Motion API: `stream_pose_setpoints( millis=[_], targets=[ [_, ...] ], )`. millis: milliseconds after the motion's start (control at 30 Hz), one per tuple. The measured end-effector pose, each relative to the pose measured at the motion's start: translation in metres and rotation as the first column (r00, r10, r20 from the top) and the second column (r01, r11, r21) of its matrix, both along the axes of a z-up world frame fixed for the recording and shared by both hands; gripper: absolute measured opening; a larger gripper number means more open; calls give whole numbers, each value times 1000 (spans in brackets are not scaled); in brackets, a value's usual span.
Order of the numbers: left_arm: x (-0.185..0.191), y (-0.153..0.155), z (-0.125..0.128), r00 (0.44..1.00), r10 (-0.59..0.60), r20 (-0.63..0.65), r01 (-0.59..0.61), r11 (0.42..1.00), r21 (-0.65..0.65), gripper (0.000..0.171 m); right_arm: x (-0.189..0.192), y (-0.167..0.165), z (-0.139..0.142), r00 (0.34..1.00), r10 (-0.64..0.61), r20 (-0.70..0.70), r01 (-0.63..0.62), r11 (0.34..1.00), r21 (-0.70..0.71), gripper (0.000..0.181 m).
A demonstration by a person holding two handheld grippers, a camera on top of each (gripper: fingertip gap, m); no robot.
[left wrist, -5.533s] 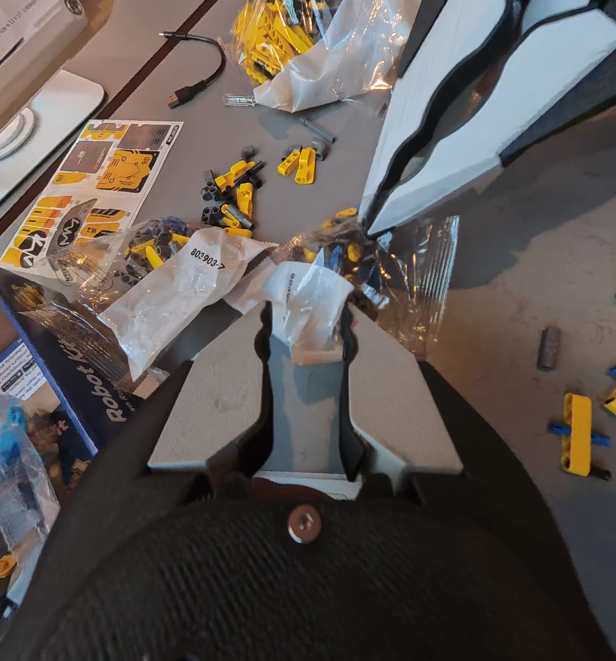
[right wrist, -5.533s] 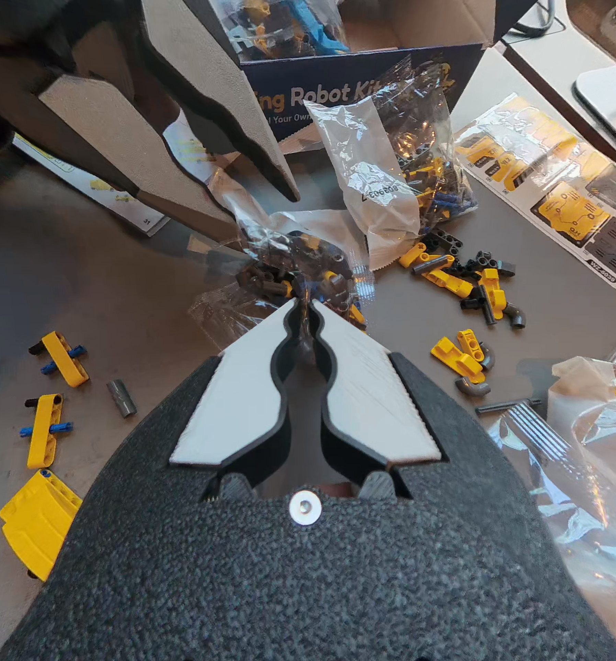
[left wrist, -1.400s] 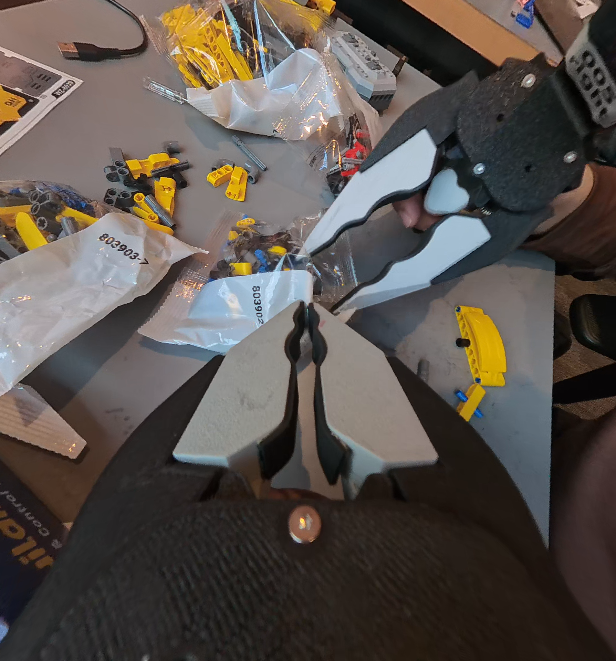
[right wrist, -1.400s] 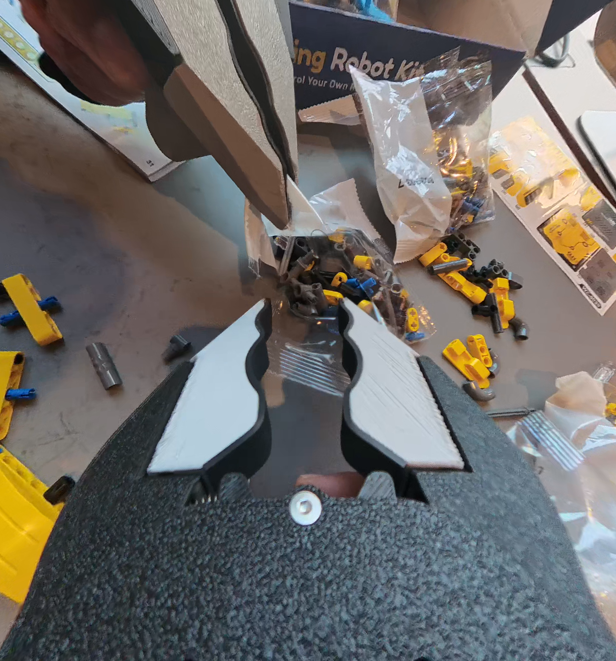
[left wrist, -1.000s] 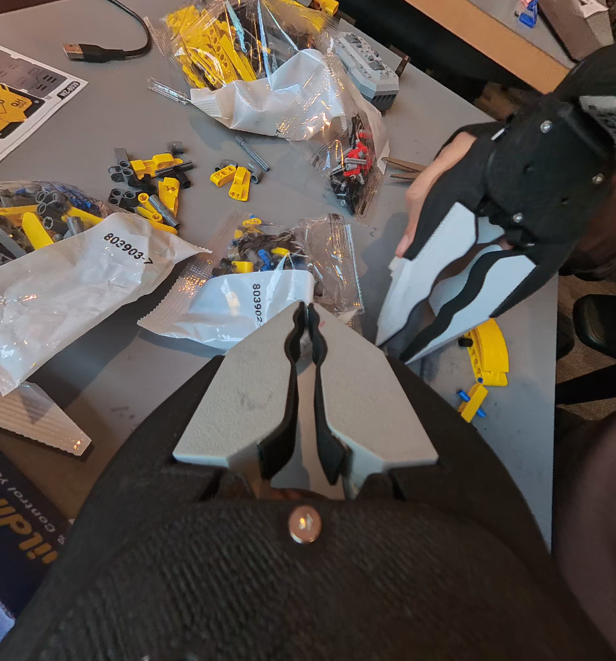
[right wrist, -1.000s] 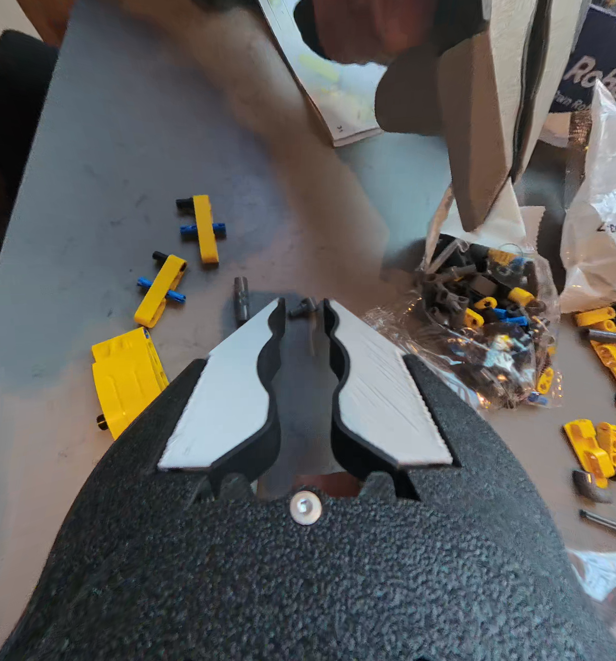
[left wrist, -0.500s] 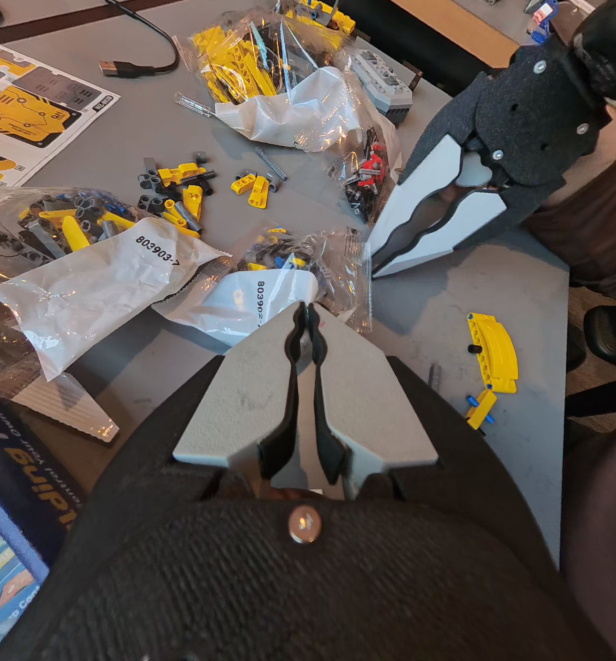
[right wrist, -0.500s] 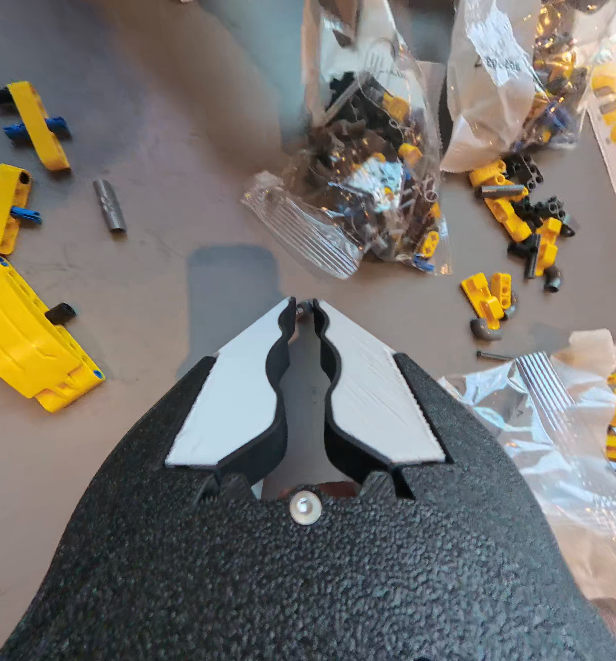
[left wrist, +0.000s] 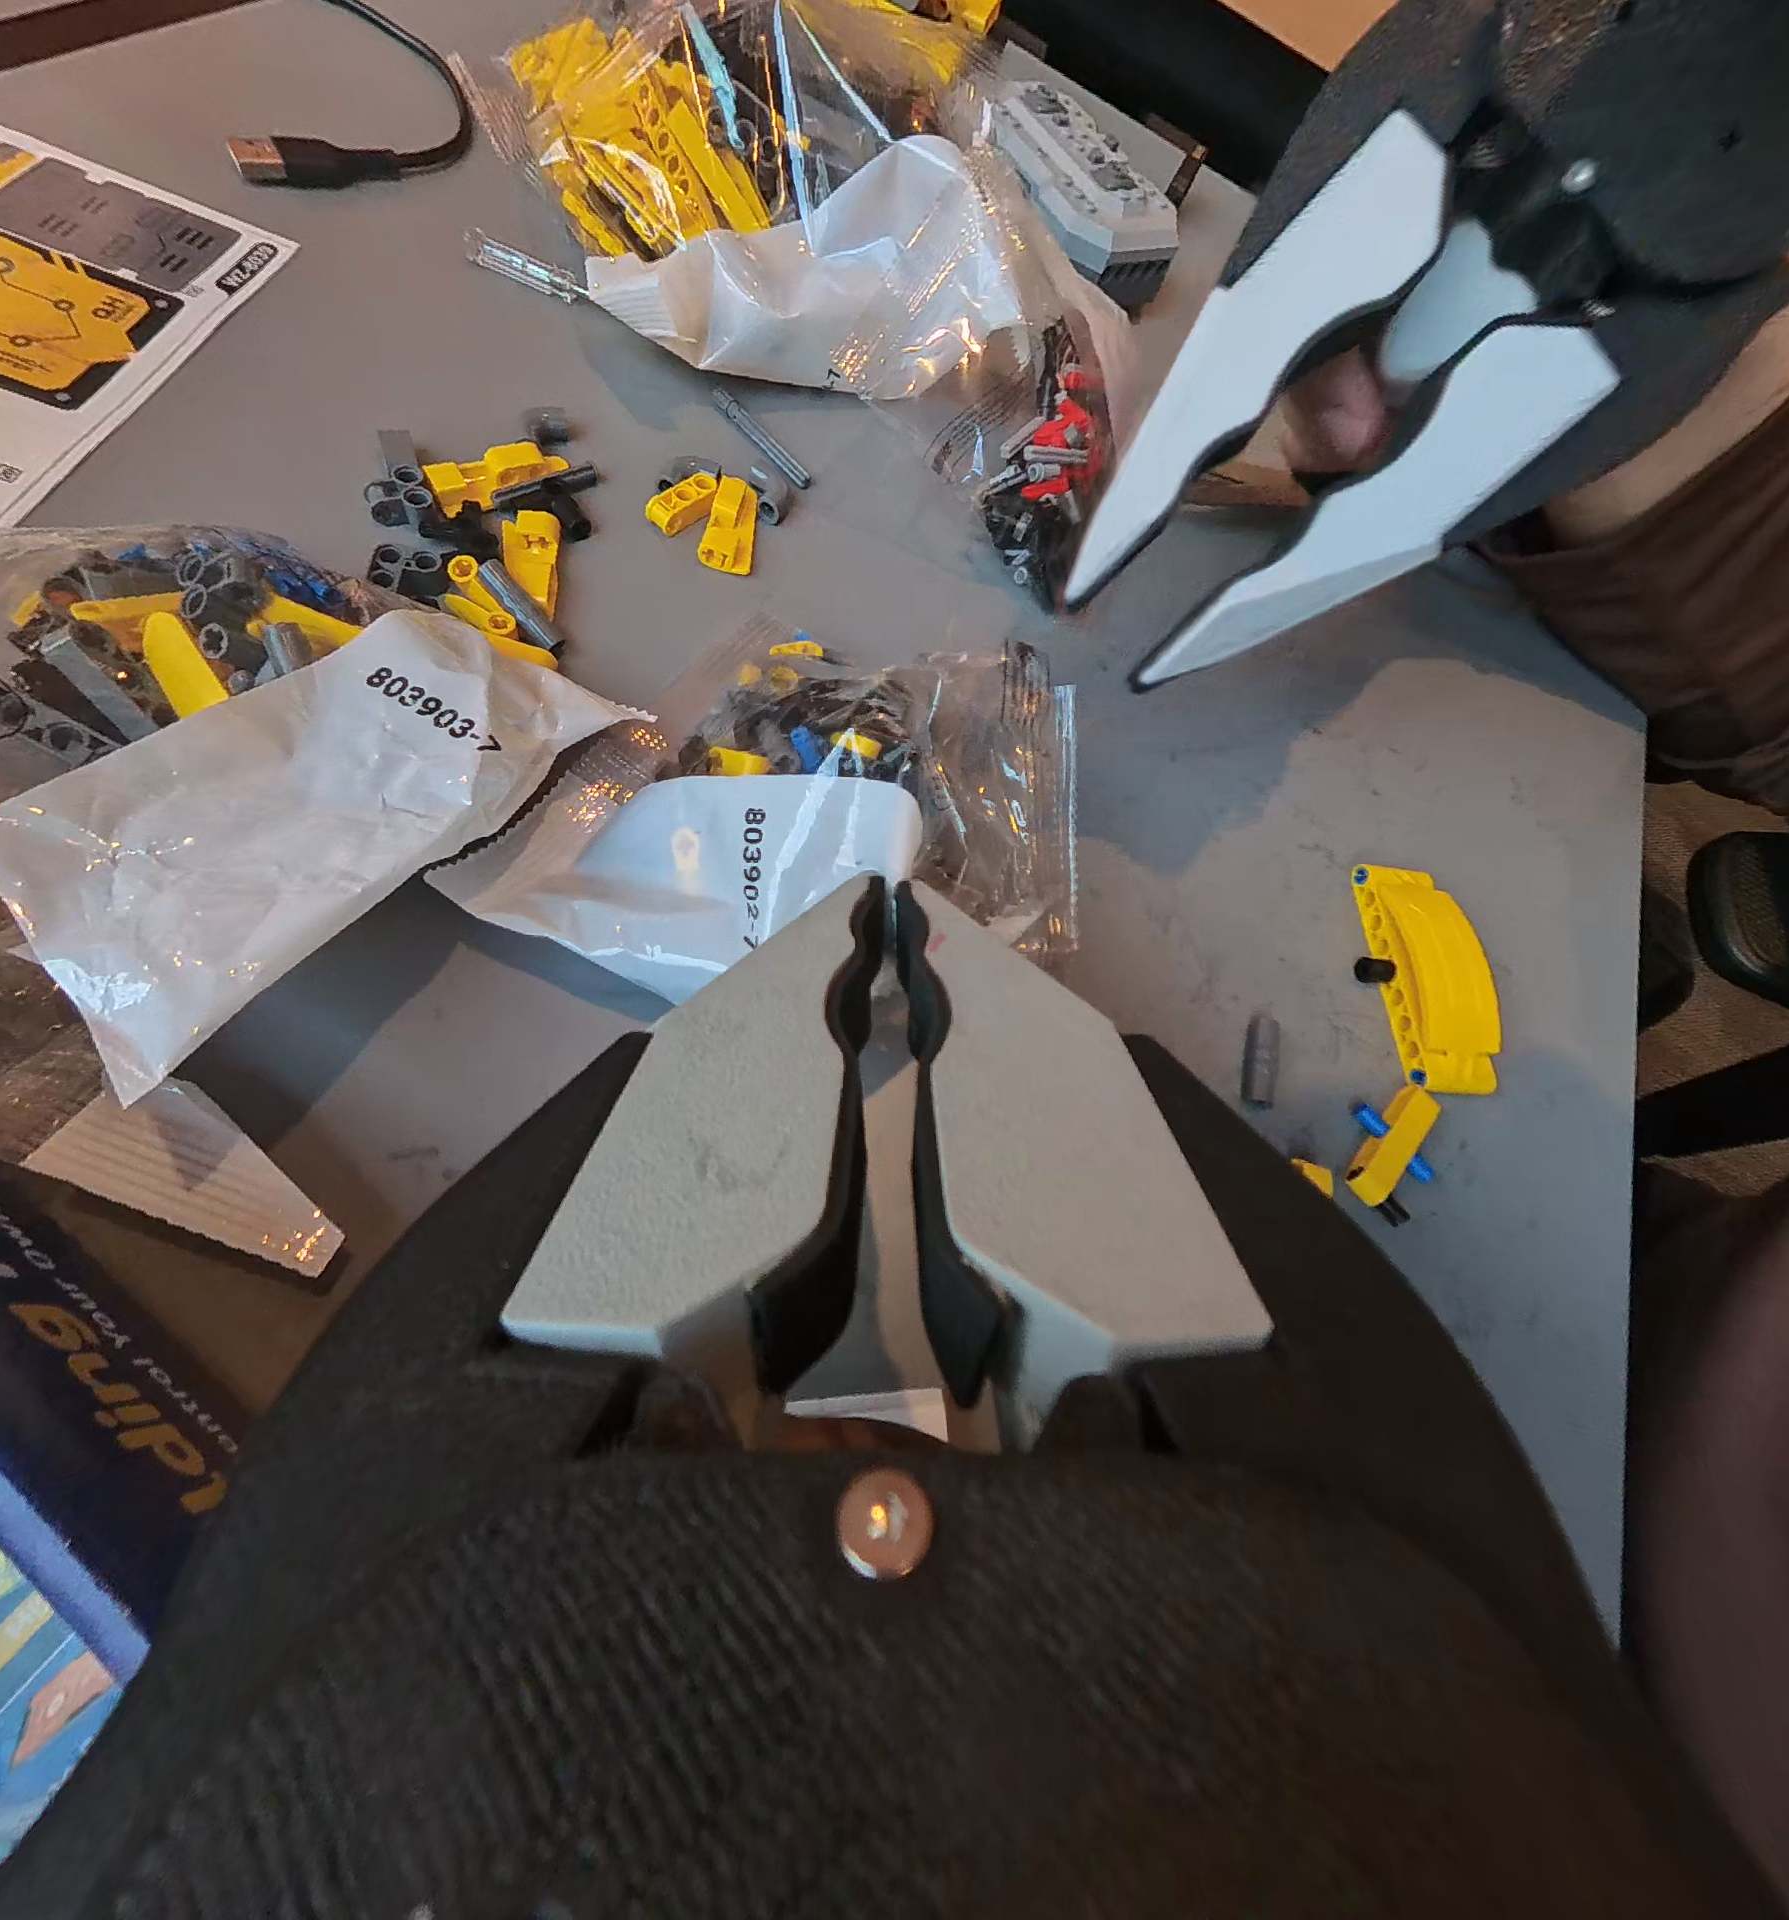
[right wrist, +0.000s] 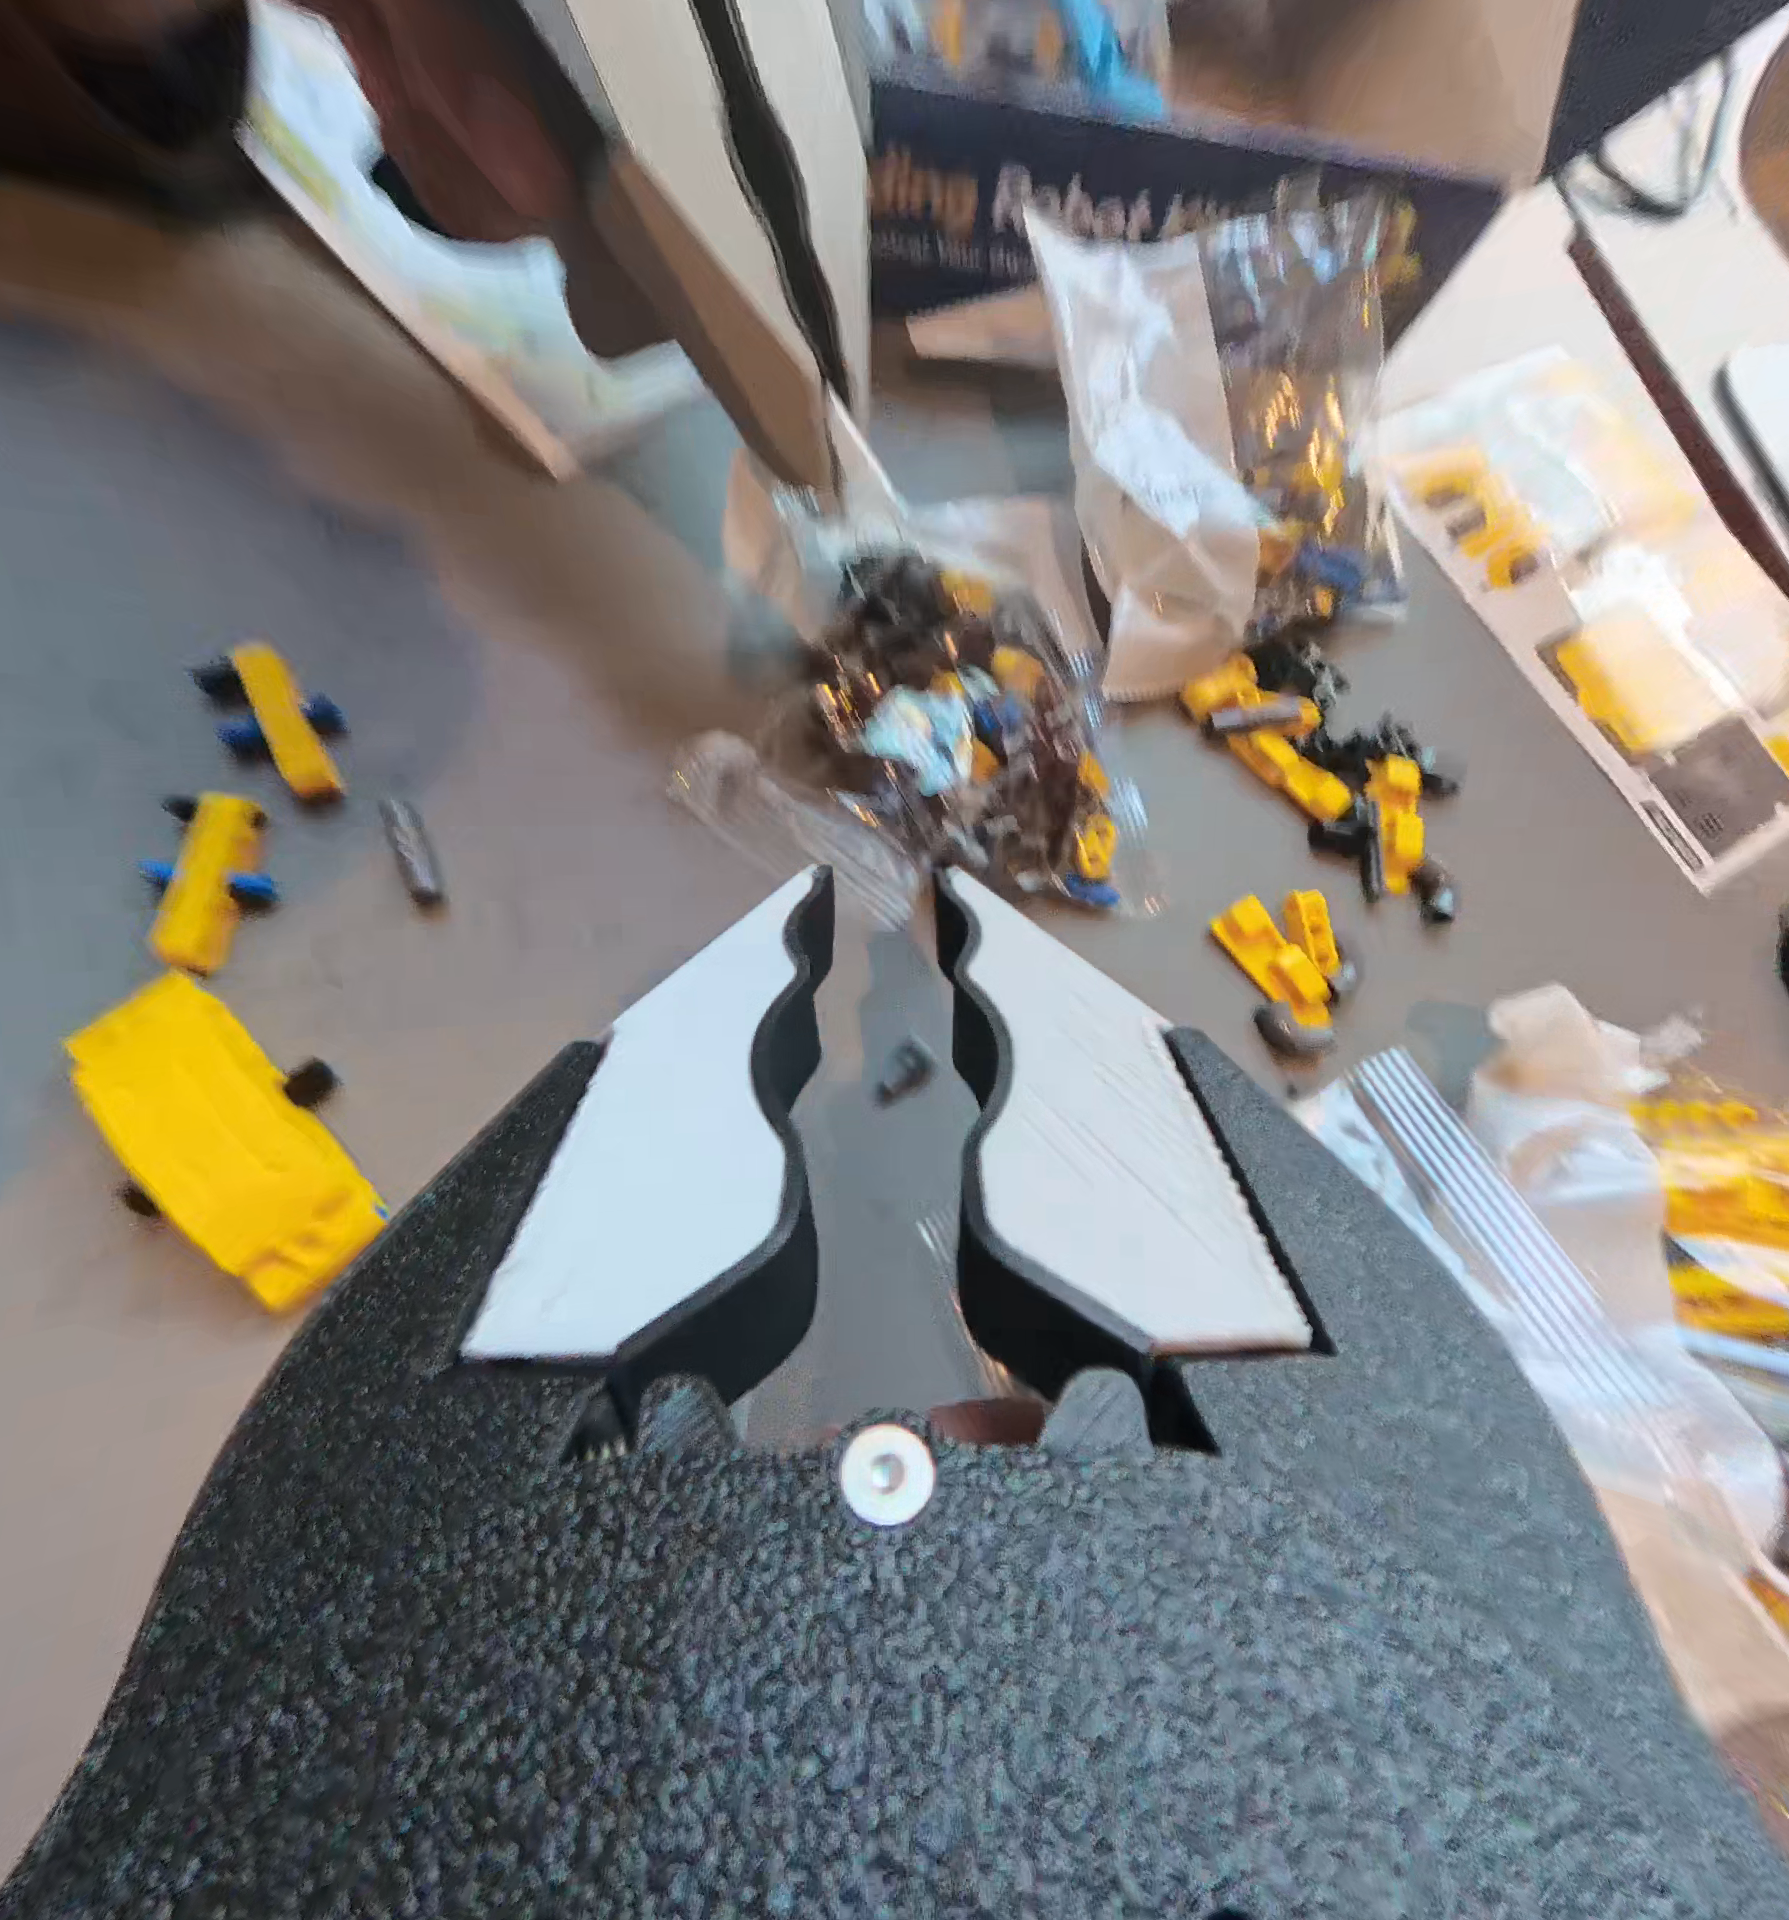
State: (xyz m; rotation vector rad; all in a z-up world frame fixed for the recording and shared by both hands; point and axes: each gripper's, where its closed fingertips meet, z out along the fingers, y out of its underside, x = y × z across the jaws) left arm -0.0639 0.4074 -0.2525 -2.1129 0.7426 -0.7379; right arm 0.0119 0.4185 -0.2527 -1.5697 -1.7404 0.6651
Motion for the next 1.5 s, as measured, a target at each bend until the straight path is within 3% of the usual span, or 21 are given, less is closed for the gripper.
stream_pose_setpoints(
  millis=[67,133,367,600,967,1167,1333,1500],
  targets=[
    [3,-1,-1,1000,-4,3,4,1000,-1,0,-15,-21,17,990,66,-121,-74,995,-68,16],
    [6,-2,-1,1000,-13,5,13,1000,-4,0,-28,-37,17,983,94,-160,-111,989,-102,12],
    [22,-2,-2,999,-5,54,6,1000,-9,0,-50,-6,-32,987,-159,-35,160,987,0,23],
    [31,-3,1,993,-5,122,8,1000,-24,0,-45,14,-22,956,-284,-80,283,959,-19,28],
    [47,-10,9,983,-53,174,53,999,4,0,-41,4,-41,970,-244,21,244,970,-16,20],
    [24,4,0,997,28,69,-30,999,29,0,-40,-3,-38,983,-184,0,184,981,-54,16],
    [25,0,-1,996,2,85,-2,1000,0,0,-35,-1,-35,988,-155,4,155,987,34,14],
    [22,1,0,996,9,88,-9,1000,0,0,-32,8,-26,984,-177,-19,179,978,106,23]
  ],
)
